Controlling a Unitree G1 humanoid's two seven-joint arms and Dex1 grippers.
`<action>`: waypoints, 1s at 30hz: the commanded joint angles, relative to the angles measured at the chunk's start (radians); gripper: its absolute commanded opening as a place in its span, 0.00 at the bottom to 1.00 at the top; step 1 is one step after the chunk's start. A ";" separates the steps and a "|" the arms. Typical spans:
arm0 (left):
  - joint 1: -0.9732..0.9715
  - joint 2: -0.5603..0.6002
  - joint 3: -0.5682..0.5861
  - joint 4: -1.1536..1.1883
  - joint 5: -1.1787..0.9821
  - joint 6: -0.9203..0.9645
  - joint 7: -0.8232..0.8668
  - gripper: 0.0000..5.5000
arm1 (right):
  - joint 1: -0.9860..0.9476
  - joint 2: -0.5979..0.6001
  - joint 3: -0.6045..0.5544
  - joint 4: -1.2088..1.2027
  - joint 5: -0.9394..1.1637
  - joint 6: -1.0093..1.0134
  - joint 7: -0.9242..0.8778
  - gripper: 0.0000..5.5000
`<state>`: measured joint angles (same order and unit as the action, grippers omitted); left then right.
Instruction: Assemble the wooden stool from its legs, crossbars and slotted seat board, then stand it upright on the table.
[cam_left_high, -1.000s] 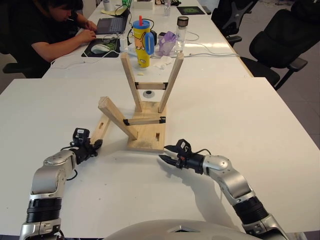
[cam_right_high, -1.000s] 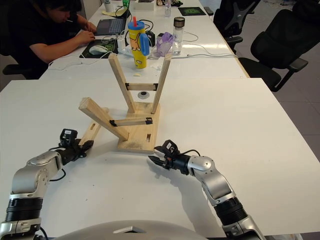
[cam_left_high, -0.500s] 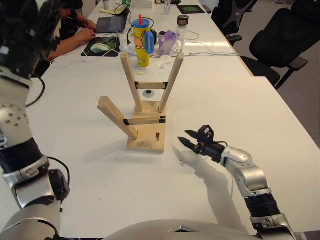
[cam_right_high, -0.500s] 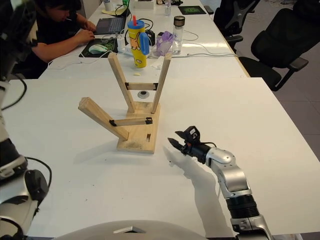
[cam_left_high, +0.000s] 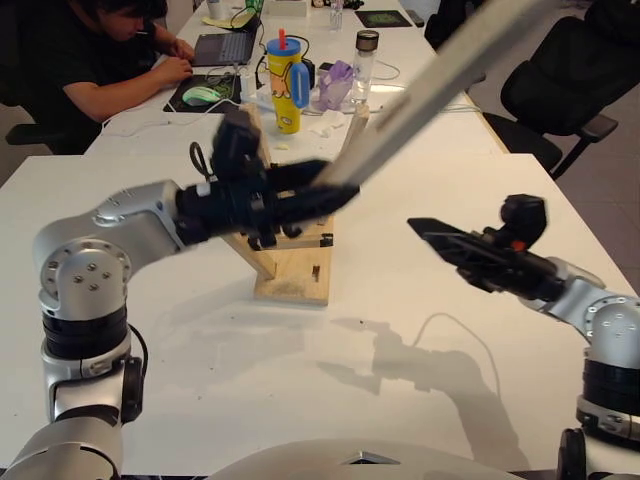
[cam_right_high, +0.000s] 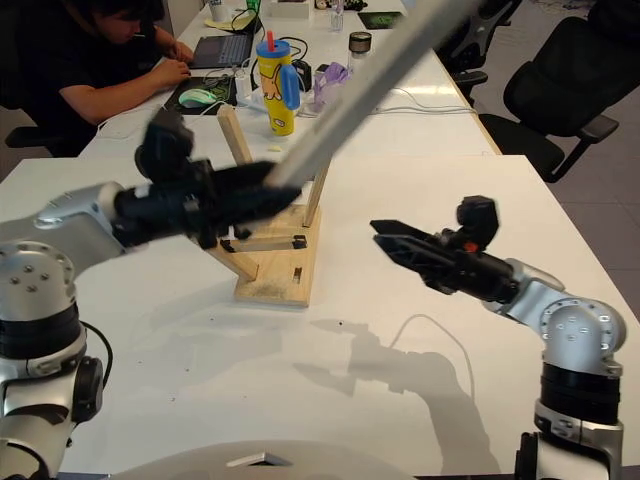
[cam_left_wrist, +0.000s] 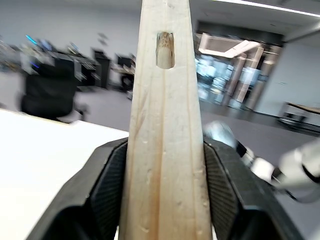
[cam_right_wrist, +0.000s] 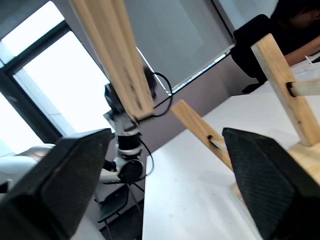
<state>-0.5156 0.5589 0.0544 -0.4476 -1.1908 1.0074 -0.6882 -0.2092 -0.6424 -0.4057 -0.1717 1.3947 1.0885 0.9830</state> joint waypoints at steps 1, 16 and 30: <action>0.054 0.035 -0.049 -0.031 0.009 0.024 -0.059 0.38 | -0.069 -0.026 -0.045 0.043 0.153 0.035 -0.047 0.74; 0.088 0.055 -0.079 -0.043 0.005 0.065 -0.086 0.38 | -0.031 -0.052 -0.022 -0.028 0.227 0.026 -0.126 0.58; 0.089 0.042 -0.054 -0.014 0.046 0.038 -0.043 0.49 | -0.016 -0.062 0.009 -0.023 0.127 -0.025 -0.071 0.40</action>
<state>-0.4284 0.6032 -0.0220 -0.4774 -1.1522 1.0501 -0.7601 -0.2108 -0.6920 -0.4226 -0.1867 1.5751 1.0789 0.8878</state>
